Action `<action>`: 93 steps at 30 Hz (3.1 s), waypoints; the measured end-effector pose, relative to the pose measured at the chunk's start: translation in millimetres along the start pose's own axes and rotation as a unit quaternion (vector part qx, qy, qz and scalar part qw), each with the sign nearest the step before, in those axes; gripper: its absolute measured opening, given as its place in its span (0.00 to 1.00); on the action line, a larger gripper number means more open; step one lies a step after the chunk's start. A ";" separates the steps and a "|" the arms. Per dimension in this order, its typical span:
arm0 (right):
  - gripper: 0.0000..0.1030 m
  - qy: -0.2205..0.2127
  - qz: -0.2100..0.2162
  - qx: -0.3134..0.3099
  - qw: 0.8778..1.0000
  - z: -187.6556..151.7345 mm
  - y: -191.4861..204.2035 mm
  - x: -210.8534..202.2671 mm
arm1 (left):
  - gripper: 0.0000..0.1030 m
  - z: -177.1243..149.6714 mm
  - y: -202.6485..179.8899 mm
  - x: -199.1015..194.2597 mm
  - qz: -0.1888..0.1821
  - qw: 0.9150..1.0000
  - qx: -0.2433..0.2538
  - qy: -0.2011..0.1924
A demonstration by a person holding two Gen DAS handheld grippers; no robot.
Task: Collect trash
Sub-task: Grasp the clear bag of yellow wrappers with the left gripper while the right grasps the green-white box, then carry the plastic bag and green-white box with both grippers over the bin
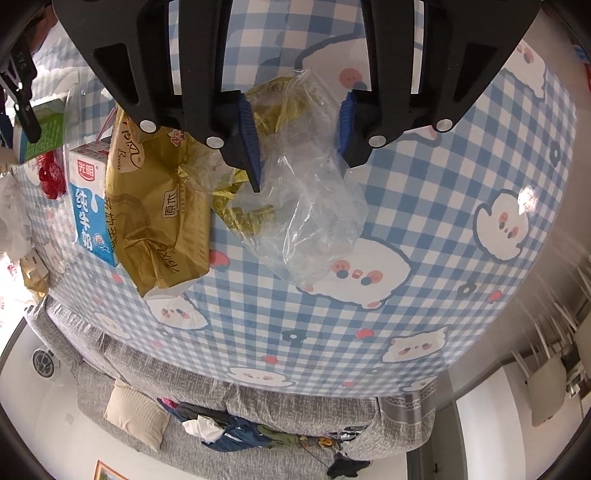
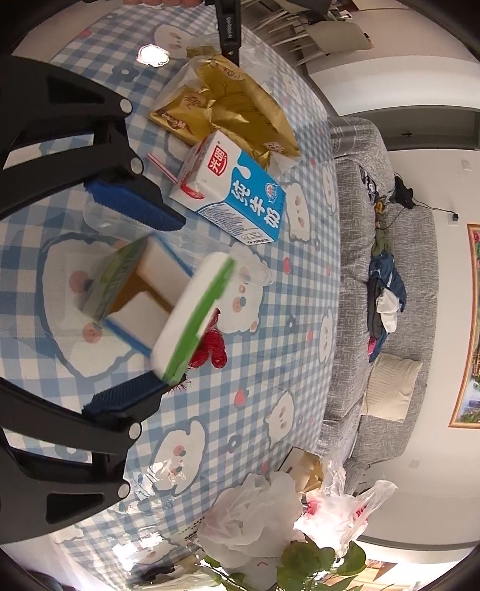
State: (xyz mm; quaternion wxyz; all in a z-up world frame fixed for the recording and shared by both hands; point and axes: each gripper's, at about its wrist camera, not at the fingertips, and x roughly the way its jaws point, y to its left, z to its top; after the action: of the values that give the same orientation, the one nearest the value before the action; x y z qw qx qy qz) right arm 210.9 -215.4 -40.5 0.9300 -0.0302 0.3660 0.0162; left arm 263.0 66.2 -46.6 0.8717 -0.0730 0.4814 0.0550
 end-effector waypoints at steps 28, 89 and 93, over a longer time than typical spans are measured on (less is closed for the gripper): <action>0.52 -0.022 0.024 0.012 0.999 -13.9 2.2 -48.2 | 0.30 -25.2 12.3 -63.9 0.007 0.999 -0.008 -0.041; 0.52 0.012 0.097 0.006 0.995 -194.9 70.1 -163.2 | 0.30 -307.2 56.5 -115.0 -0.013 1.000 -0.015 0.007; 0.52 0.036 0.098 -0.007 0.995 -214.5 82.1 -145.2 | 0.30 -320.3 54.4 -96.4 -0.007 1.000 -0.008 0.020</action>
State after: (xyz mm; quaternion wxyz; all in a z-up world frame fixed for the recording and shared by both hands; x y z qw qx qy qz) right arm -45.4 -149.2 -101.8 0.9100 -0.0011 0.4003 0.1082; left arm -63.3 59.5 -137.4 0.8616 -0.0847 0.4978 0.0515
